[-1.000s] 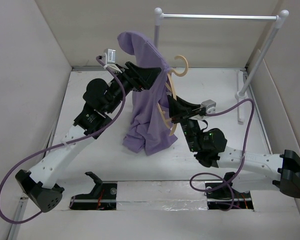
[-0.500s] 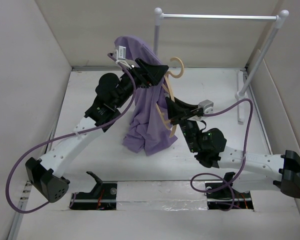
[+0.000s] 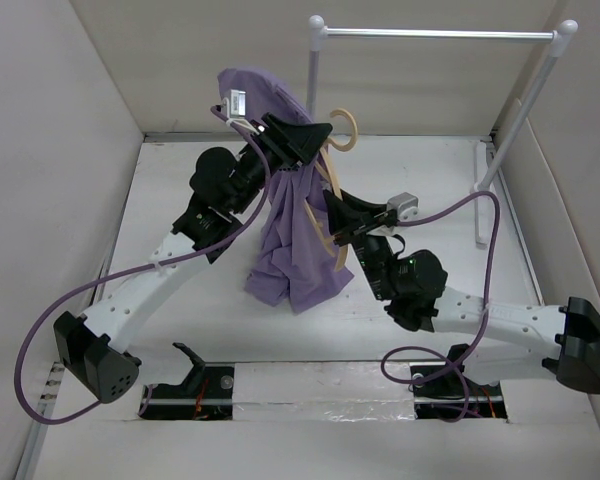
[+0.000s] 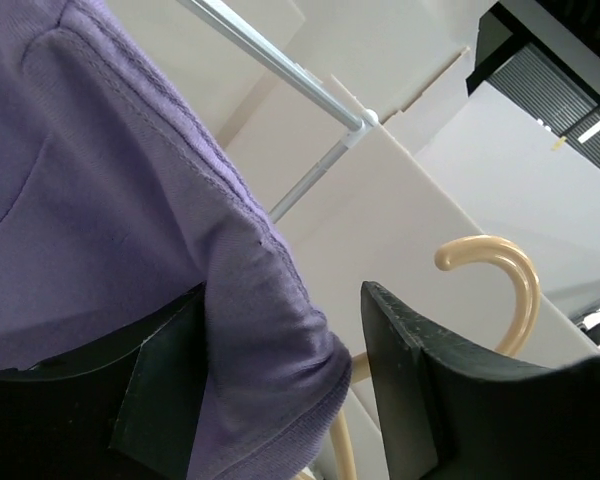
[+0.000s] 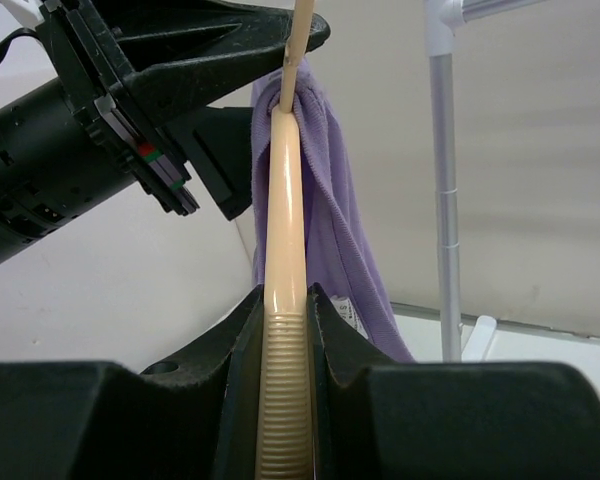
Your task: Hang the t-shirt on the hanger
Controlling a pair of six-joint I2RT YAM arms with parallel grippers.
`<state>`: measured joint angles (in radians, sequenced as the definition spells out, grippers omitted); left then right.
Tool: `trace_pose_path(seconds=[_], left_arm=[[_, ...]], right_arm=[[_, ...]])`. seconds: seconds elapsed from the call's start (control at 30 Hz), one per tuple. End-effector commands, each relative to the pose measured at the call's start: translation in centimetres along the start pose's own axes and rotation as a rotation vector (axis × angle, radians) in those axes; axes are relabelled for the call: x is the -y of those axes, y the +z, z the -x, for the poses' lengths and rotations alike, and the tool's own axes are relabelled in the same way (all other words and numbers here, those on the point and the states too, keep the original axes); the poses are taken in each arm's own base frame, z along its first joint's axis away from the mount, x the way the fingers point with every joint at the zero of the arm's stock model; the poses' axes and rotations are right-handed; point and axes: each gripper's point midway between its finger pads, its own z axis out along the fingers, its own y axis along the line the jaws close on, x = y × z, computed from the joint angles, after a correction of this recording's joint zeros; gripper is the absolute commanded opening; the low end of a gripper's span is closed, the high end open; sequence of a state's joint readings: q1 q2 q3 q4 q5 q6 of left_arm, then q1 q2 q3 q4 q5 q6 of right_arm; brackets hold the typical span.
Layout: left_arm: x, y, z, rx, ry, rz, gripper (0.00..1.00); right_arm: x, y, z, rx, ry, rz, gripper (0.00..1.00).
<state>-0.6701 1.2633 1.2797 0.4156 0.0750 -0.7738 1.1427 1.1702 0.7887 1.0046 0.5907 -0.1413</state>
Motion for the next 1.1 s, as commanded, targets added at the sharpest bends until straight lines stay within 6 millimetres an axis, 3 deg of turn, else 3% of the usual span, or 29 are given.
trace_pose_path(seconds=[0.0, 0.17, 0.2, 0.23, 0.3, 0.33, 0.57, 0.63, 0.67, 0.77, 0.83, 0.87, 0.97, 1.07], left_arm=[[2.5, -0.7, 1.2, 0.035, -0.018, -0.091, 0.50], [2.0, -0.9, 0.7, 0.028, -0.027, -0.086, 0.39], [1.9, -0.9, 0.7, 0.029, -0.026, -0.083, 0.34], [1.8, -1.0, 0.7, 0.031, -0.024, -0.082, 0.23], [1.6, -1.2, 0.7, 0.037, -0.026, -0.076, 0.14], [1.5, -1.2, 0.6, 0.039, -0.025, -0.073, 0.02], [1.3, -2.1, 0.6, 0.046, -0.032, -0.075, 0.00], [1.6, -2.5, 1.0, 0.058, -0.031, -0.076, 0.00], [1.4, -2.8, 0.9, 0.059, -0.031, -0.071, 0.00], [1.9, -4.0, 1.8, 0.099, -0.032, -0.079, 0.00], [2.4, -4.5, 2.4, 0.111, -0.023, -0.085, 0.00], [2.6, -4.7, 2.7, 0.113, -0.018, -0.085, 0.00], [3.4, -5.5, 3.2, 0.126, -0.014, -0.108, 0.00], [3.9, -5.9, 3.7, 0.129, 0.001, -0.108, 0.00]], right_arm=[[-2.4, 1.0, 3.8, 0.098, 0.075, 0.083, 0.00], [-2.8, 1.1, 2.9, 0.073, 0.066, 0.095, 0.00], [-2.9, 1.1, 2.9, 0.073, 0.064, 0.098, 0.00], [-2.9, 1.1, 2.8, 0.069, 0.063, 0.099, 0.00], [-2.9, 1.0, 2.4, 0.060, 0.058, 0.100, 0.00], [-2.8, 0.9, 2.4, 0.060, 0.059, 0.097, 0.00], [-2.4, 0.4, 1.6, 0.031, 0.058, 0.088, 0.02], [-2.0, 0.2, 1.6, 0.028, 0.063, 0.074, 0.11], [-2.0, 0.1, 1.3, 0.012, 0.055, 0.076, 0.25], [-1.8, -0.4, 1.2, -0.020, 0.063, 0.083, 0.44], [-1.6, -0.9, 1.7, -0.015, 0.081, 0.086, 0.51], [-1.5, -1.3, 1.0, -0.041, 0.073, 0.094, 0.58], [-1.7, -2.1, 0.8, -0.076, 0.062, 0.133, 0.69], [-0.8, -3.2, 1.3, -0.086, 0.083, 0.123, 0.71]])
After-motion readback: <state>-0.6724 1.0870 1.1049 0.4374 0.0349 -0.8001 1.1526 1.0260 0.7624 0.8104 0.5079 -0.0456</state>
